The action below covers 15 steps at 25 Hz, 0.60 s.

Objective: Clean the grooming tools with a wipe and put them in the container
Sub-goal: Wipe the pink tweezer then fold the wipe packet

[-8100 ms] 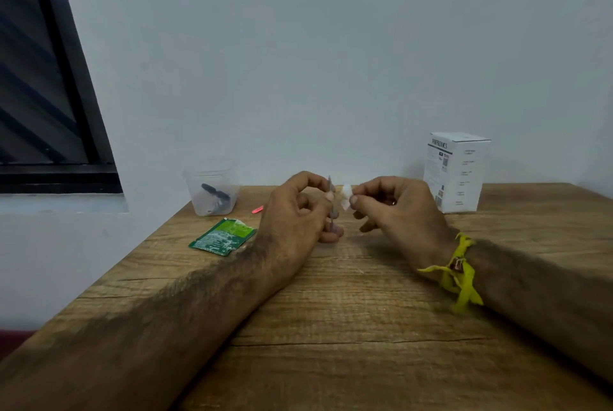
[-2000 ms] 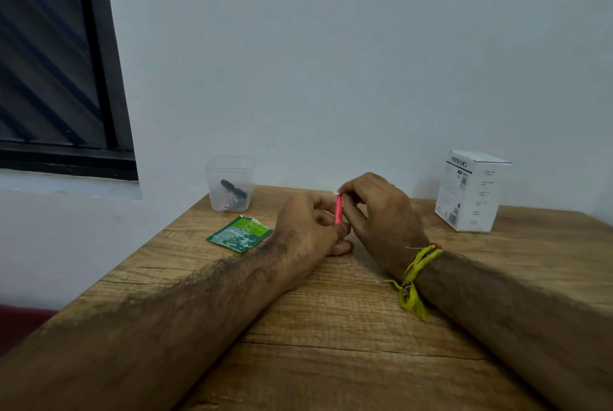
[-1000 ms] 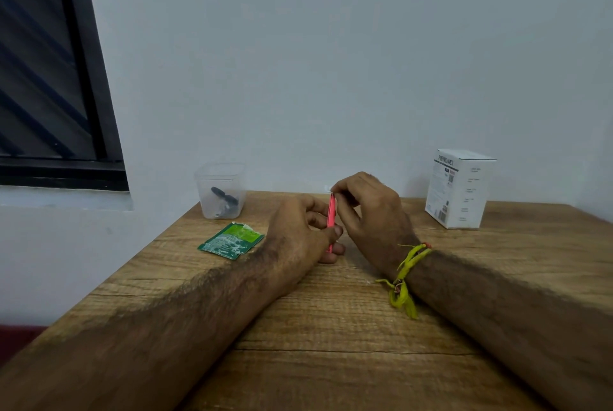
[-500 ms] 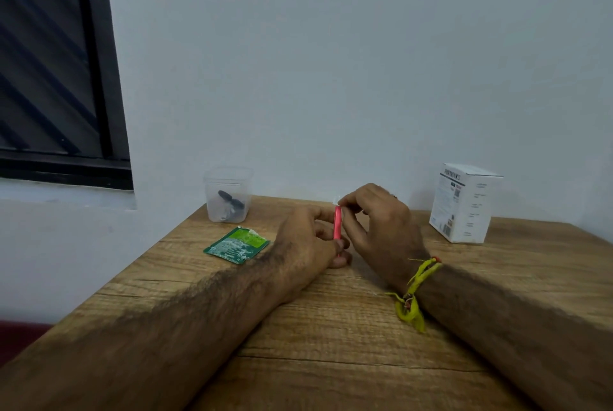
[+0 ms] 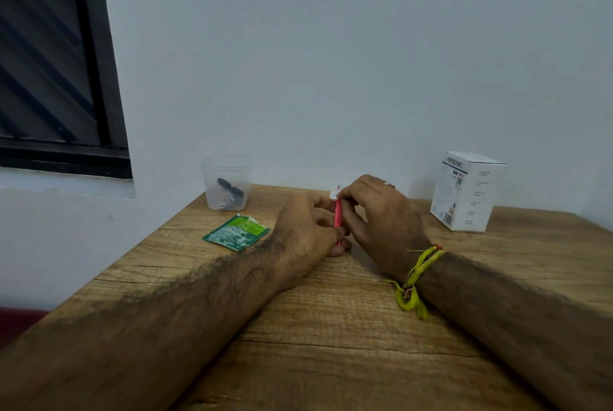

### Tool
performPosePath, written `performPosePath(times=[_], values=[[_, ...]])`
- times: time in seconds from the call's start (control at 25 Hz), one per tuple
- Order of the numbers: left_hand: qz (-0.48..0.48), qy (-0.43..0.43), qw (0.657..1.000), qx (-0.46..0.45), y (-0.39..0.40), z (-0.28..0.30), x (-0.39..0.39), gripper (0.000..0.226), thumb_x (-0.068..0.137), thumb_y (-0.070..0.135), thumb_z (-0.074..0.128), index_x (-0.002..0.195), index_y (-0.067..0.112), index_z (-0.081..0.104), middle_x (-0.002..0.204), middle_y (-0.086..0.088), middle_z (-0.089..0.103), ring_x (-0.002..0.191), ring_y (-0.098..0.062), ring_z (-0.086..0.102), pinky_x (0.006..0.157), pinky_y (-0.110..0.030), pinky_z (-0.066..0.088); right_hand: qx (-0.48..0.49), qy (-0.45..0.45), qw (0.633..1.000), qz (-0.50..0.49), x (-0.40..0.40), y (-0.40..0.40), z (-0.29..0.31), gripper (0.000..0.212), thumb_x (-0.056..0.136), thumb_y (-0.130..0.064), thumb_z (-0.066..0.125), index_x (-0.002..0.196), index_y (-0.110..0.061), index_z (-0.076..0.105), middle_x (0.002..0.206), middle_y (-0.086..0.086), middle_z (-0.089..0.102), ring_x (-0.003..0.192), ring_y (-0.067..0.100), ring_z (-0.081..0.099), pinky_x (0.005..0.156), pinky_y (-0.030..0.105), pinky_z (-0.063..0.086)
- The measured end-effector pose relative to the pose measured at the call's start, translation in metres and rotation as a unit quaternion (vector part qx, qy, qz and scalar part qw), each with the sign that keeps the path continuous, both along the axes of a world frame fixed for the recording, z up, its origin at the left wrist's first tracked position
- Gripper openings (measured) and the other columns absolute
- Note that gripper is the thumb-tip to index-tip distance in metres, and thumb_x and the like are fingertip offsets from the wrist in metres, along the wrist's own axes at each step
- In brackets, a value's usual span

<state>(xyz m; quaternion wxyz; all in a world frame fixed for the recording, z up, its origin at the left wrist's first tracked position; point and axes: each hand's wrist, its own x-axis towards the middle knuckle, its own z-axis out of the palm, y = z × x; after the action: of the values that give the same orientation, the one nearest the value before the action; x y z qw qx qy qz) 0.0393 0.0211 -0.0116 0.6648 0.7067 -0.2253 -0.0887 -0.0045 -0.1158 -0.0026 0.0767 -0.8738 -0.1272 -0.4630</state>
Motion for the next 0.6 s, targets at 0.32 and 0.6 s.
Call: performPosePath(times=[0.32,0.6], values=[[0.001,0.017,1.0,-0.001,0.0018,0.0035,-0.004,0.031,0.083,-0.013,0.072,0.11,0.002,0.067,0.09,-0.017,0.076,0.076,-0.023,0.075,0.058,-0.024,0.057,0.015,0.005,0.999,0.029,0.0029,-0.0027,-0.0001,0.005,0.088,-0.005,0.065,0.09,-0.006,0.07,0.087,0.006,0.066,0.082,0.023,0.063,0.074,0.038,0.051],[-0.004,0.033,0.999,-0.014,0.0017,0.0033,-0.0051,0.032,0.082,-0.016,0.07,0.111,0.0,0.067,0.093,-0.02,0.075,0.078,-0.024,0.074,0.059,-0.024,0.058,-0.002,0.027,0.998,0.05,0.0001,-0.0036,-0.001,0.006,0.088,-0.003,0.066,0.09,-0.003,0.071,0.085,0.007,0.067,0.079,0.022,0.063,0.073,0.04,0.052]])
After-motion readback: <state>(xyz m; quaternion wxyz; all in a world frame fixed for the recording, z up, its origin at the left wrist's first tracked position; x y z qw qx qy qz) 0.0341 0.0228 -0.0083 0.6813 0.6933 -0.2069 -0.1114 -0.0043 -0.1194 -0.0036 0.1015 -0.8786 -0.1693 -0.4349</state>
